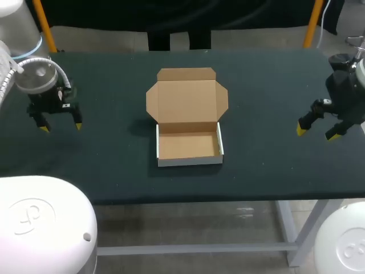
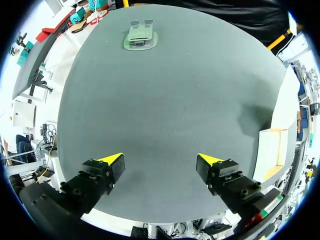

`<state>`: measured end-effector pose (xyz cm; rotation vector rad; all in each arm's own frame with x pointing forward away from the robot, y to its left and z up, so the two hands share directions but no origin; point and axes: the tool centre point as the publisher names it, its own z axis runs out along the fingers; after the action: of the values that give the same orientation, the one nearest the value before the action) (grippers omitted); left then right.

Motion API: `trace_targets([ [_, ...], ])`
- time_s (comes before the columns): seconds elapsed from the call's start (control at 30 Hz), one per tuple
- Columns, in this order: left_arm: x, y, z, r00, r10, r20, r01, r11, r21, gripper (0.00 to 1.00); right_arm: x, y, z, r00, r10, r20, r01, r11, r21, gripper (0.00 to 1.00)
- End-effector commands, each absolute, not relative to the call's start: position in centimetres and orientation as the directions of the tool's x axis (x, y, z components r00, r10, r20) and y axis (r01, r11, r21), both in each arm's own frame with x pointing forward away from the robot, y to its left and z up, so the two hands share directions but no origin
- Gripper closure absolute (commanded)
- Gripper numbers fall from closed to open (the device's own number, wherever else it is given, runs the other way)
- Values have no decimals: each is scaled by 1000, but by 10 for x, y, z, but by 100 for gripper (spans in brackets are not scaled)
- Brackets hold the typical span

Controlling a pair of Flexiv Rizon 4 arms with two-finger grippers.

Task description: Assemble the packaging by folding the flat box into shape, placing the metal phone stand inside, and closing the box properly

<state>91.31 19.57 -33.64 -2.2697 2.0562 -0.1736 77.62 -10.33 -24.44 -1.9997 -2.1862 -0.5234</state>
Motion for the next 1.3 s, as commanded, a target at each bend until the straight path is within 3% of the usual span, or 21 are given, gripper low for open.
trace_targets([
  [0.03, 925, 198, -346, 98, -995, 32, -987, -101, -122, 0, 775, -104, -242, -112, 939, 326, 985, 61, 161, 0],
  [1.3, 998, 226, -384, 114, -993, 21, -988, -116, -99, 0, 775, -104, -242, -112, 939, 326, 985, 61, 161, 0],
])
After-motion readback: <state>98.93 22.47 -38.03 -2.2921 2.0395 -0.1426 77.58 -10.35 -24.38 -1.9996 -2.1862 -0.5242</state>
